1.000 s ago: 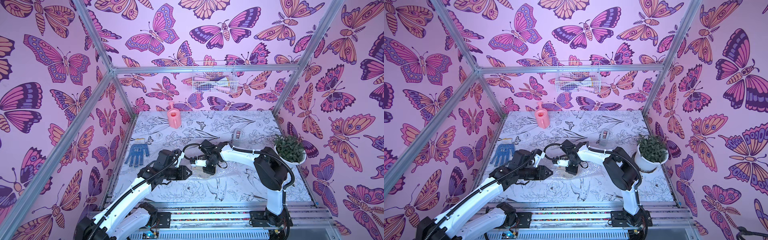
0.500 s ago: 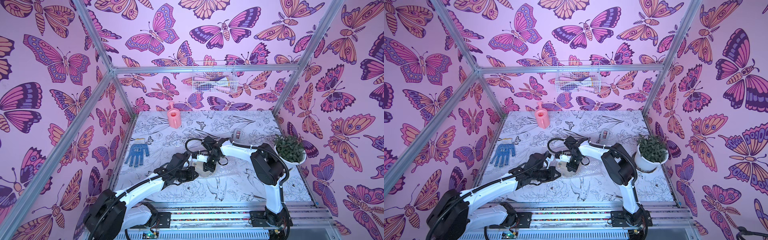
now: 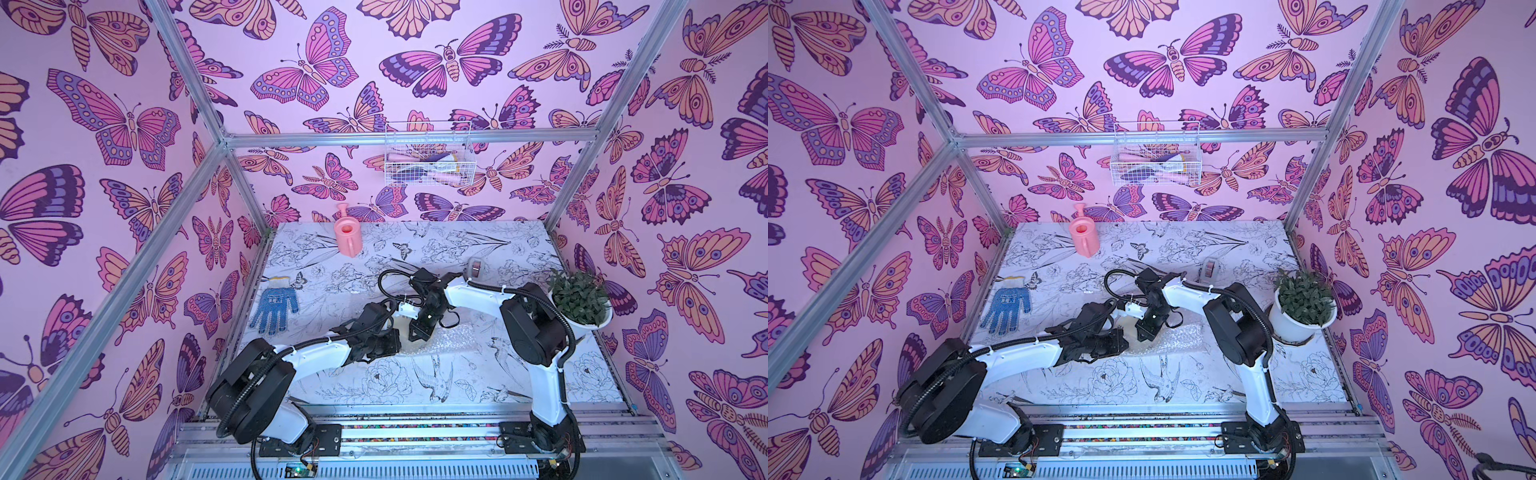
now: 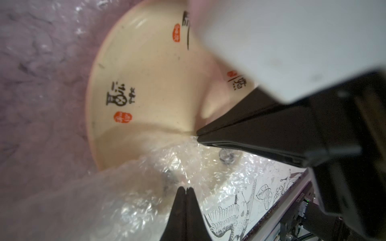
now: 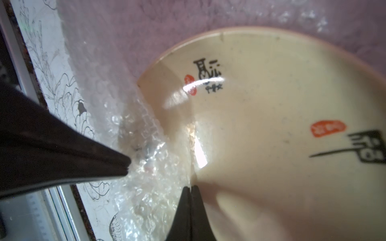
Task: Wrap dinner plates in bubble wrap
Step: Wrap the plate in the bubble wrap.
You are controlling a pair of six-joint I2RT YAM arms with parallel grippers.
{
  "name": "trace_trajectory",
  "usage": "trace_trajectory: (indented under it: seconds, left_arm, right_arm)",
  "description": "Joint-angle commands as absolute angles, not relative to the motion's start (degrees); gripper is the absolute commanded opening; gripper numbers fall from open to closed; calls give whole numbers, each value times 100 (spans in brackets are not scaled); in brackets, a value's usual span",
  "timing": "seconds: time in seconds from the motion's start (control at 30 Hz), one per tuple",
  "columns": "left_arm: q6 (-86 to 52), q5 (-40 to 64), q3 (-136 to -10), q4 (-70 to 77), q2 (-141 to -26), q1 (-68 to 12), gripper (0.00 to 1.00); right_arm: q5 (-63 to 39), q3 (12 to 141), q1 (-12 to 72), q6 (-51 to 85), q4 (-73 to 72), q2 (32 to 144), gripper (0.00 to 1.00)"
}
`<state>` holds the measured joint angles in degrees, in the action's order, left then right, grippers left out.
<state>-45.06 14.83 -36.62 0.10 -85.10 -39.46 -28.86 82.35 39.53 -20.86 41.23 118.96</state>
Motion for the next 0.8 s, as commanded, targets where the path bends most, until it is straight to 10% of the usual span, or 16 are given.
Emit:
trace_trajectory:
  seconds: [0.0,0.37,0.53,0.77]
  left_arm:
    - [-4464,1128,-3648,137,-8738,-3949,0]
    - [-4560,1289,-3706,192,-9140,-3947,0]
    - [-4632,1278,-3700,46,-9249,-3939,0]
    - [-4692,1230,-3691,-135,-9212,-3918,0]
  right_arm:
    - [-3180,8297,4031,-2333,4263,12102,0]
    - [-3230,8544,3939,-2102,4397,12165,4]
    - [-3073,8462,3561,-1038,4045,11507,38]
    - [-2563,7082,2874,845,3231,9841,53]
